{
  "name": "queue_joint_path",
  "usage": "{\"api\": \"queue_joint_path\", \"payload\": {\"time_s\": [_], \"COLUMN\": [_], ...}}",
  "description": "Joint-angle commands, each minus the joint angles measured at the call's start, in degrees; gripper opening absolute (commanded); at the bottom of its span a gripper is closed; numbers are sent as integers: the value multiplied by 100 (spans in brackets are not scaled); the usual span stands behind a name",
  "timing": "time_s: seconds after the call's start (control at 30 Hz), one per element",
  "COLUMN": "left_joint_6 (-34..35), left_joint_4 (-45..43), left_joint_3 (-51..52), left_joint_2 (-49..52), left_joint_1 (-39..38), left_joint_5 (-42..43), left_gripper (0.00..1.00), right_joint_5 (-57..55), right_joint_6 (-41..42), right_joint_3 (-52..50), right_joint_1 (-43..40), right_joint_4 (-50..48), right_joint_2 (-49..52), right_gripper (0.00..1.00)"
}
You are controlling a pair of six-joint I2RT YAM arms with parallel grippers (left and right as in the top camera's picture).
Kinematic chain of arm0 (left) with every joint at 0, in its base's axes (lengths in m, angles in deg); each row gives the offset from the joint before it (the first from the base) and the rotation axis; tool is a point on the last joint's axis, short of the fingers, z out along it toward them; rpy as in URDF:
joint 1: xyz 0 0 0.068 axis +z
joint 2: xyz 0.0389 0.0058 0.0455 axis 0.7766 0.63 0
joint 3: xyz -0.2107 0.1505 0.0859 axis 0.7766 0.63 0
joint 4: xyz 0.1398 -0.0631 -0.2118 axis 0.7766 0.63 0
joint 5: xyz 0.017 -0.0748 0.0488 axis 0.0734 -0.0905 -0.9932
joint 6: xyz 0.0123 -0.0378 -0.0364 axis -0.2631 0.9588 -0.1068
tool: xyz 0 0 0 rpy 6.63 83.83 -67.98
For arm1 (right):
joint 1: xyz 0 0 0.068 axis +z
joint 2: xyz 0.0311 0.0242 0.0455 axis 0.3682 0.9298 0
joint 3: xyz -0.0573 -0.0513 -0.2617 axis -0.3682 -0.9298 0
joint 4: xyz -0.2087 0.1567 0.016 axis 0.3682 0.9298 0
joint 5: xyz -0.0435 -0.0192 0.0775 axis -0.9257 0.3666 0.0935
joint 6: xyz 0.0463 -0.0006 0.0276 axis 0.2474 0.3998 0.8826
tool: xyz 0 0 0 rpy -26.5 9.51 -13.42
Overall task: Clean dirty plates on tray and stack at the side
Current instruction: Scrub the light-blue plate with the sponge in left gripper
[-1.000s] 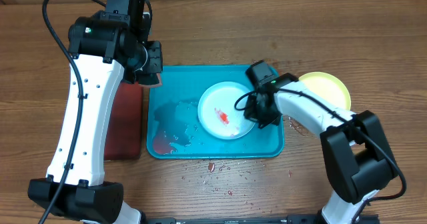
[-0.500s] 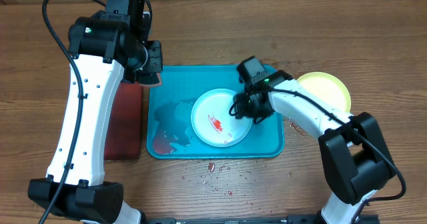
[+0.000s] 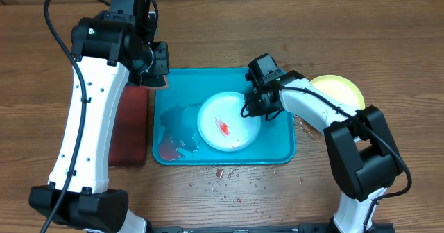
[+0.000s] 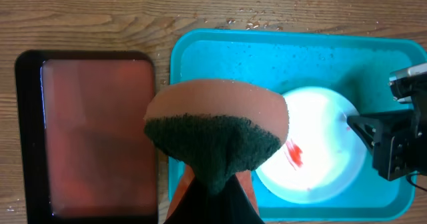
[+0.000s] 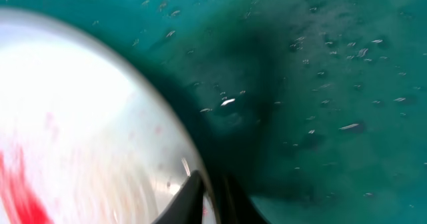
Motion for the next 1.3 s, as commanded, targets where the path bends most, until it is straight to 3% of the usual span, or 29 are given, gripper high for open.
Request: {"api": "queue_joint_path", "payload": {"time_s": [0.0, 0.17, 0.3, 0.5, 0.9, 1.07, 1.27], "left_joint_6": [55, 57, 52, 50, 118, 125, 251], "left_joint_4": [-33, -133, -566, -1484, -4299, -4214, -3421], "left_joint_3": [-2, 144, 669, 1821, 4221, 3897, 2855], "left_joint_2": [57, 122, 127, 133, 186, 811, 1720], "left_joint_1": [-44, -136, -317, -680, -957, -1169, -1237], "left_joint_5": [50, 57, 149, 245, 1069, 1082, 940], "left_gripper": [4, 4, 4, 4, 4, 4, 4], "right_joint_5": [-50, -50, -52, -116, -114, -109, -116], "right_joint_6": [658, 2186, 2649, 2706, 2702, 2704, 2699], "right_joint_3": [28, 24, -15, -20, -20, -20, -20], "right_joint_1": [15, 79, 236, 354, 354, 354, 356], "right_joint_4": [63, 391, 448, 450, 450, 448, 505], "right_joint_2": [179, 179, 179, 179, 179, 179, 179], "right_gripper": [4, 4, 4, 4, 4, 4, 4]}}
